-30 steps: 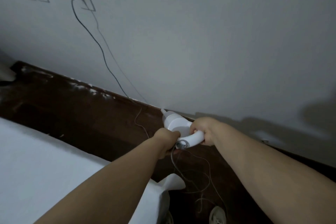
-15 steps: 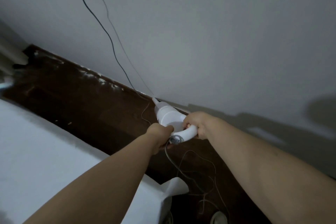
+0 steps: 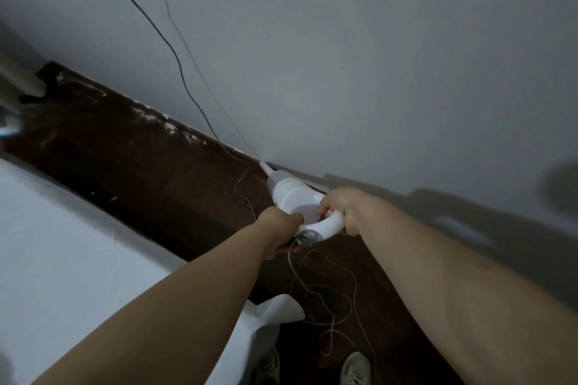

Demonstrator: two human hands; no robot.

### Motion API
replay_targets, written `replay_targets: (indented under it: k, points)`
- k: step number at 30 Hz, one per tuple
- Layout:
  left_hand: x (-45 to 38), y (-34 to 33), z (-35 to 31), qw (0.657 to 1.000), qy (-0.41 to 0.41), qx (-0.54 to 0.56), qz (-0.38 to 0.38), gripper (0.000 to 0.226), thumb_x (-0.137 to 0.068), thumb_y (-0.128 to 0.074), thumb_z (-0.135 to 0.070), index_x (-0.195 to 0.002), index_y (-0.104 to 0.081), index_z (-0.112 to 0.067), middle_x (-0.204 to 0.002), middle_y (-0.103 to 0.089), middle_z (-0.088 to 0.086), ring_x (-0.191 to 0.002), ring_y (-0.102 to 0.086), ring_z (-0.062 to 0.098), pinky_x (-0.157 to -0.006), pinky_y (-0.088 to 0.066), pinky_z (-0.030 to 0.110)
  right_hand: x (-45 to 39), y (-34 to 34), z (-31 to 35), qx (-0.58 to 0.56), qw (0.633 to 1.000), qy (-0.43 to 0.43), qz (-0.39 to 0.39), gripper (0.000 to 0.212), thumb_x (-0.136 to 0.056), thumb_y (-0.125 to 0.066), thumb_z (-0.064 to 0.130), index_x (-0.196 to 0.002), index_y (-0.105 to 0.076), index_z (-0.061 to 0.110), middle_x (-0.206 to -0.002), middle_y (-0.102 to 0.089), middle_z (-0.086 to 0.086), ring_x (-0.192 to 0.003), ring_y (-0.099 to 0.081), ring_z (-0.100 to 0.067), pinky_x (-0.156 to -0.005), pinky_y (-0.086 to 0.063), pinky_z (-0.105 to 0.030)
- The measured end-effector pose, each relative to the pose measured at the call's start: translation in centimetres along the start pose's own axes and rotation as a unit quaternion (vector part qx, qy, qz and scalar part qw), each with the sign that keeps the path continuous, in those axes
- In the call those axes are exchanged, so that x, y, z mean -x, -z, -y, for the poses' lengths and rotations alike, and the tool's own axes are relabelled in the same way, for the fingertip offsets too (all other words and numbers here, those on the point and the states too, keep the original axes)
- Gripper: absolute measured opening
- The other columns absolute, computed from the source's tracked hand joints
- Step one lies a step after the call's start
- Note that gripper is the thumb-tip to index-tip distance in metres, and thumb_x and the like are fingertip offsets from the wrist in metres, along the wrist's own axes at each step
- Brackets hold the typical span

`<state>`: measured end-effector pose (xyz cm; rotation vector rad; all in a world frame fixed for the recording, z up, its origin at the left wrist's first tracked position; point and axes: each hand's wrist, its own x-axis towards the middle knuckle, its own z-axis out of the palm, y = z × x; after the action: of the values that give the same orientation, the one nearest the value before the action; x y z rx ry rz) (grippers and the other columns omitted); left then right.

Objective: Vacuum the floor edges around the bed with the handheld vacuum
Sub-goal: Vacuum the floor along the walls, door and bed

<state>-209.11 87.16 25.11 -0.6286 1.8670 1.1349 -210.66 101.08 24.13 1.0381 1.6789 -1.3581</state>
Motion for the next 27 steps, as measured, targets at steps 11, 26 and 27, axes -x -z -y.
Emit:
replay_targets:
  k: [11, 26, 27]
  points:
    - [5.1, -9.6, 0.9, 1.0, -0.015, 0.001, 0.019, 0.036, -0.095, -0.053, -0.017, -0.124, -0.05, 0.004, -0.105, -0.064, 0.019, -0.074, -0.063, 0.022, -0.048, -0.053, 0.024, 4.1, 7.7, -6.4, 0.017, 1.0, -0.016, -0.008, 0.011, -0.086, -0.052, -0.006, -0.08, -0.052, 0.003, -0.086, -0.053, -0.015, -0.075, -0.056, -0.025, -0.089, -0.05, -0.039]
    - [10.7, -16.1, 8.3, 0.993, -0.016, -0.054, 0.102, 0.038, -0.096, -0.052, -0.02, -0.129, -0.046, -0.002, -0.098, -0.065, 0.014, -0.074, -0.065, 0.019, -0.057, -0.056, 0.025, 10.2, 9.6, -19.3, -0.063, 0.993, -0.036, -0.089, 0.033, -0.082, -0.058, -0.005, -0.112, -0.049, 0.005, -0.114, -0.056, -0.017, -0.1, -0.06, -0.029, -0.091, -0.052, -0.044]
    - [11.3, -16.5, 9.0, 0.992, -0.017, -0.061, 0.109, 0.037, -0.096, -0.053, -0.021, -0.128, -0.046, -0.003, -0.1, -0.065, 0.014, -0.077, -0.066, 0.019, -0.059, -0.056, 0.026, 10.9, 9.6, -20.4, -0.075, 0.992, -0.038, -0.098, 0.032, -0.081, -0.058, -0.005, -0.11, -0.047, 0.006, -0.115, -0.056, -0.017, -0.102, -0.059, -0.03, -0.092, -0.052, -0.044]
